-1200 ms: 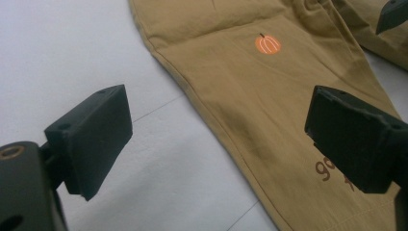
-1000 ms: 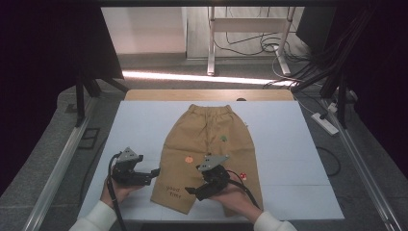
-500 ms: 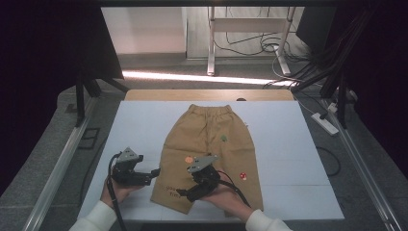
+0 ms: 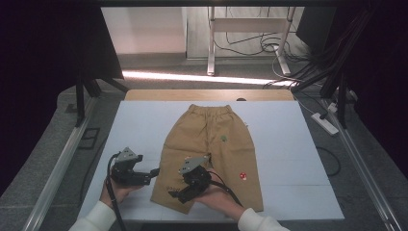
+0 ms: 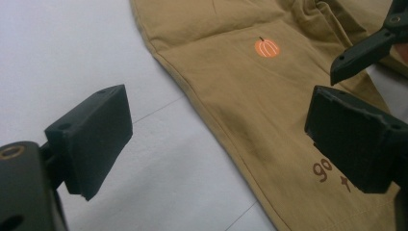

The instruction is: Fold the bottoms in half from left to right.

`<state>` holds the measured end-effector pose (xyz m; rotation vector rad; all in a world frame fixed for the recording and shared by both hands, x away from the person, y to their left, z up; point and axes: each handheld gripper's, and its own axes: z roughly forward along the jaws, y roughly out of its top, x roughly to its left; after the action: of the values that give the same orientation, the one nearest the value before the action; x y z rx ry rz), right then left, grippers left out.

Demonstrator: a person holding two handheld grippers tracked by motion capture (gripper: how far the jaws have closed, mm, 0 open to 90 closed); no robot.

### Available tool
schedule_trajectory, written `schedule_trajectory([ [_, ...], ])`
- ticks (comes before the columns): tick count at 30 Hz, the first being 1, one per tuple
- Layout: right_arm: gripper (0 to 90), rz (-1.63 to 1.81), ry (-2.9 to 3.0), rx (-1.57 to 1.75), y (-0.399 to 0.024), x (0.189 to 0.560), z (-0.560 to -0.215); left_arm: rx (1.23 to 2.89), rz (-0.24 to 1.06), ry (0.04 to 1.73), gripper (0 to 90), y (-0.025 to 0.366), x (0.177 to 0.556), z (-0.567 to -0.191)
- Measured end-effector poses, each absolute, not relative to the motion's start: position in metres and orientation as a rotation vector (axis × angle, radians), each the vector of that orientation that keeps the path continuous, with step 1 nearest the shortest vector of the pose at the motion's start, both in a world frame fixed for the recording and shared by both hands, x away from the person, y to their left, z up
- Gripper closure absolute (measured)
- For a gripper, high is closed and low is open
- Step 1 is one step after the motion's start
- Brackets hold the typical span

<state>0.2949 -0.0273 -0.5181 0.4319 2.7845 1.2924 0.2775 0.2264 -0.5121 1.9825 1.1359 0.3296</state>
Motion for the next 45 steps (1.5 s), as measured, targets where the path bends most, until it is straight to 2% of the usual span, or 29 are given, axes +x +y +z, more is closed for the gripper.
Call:
schedule_trajectory([
  [19, 15.4, 1.247, 2.826, 0.371, 0.002, 0.294, -0.527, 1.973, 0.335, 1.143, 9.2, 0.229, 0.277, -0.51],
  [32, 16.0, 1.158, 2.866, 0.269, 0.029, 0.279, -0.54, 1.977, 0.335, 1.161, 9.3, 0.23, 0.277, -0.511],
  [37, 23.0, 1.101, 2.847, 0.227, 0.032, 0.272, -0.542, 1.972, 0.331, 1.169, 9.3, 0.232, 0.278, -0.512],
  [39, 29.2, 1.094, 2.84, 0.244, 0.03, 0.272, -0.54, 1.973, 0.332, 1.17, 9.3, 0.233, 0.278, -0.512],
  [41, 41.1, 1.088, 2.839, 0.254, 0.029, 0.274, -0.538, 1.973, 0.334, 1.17, 9.3, 0.233, 0.277, -0.512],
  [45, 73.5, 1.069, 2.838, 0.268, 0.023, 0.279, -0.534, 1.972, 0.339, 1.171, 9.3, 0.233, 0.277, -0.511],
])
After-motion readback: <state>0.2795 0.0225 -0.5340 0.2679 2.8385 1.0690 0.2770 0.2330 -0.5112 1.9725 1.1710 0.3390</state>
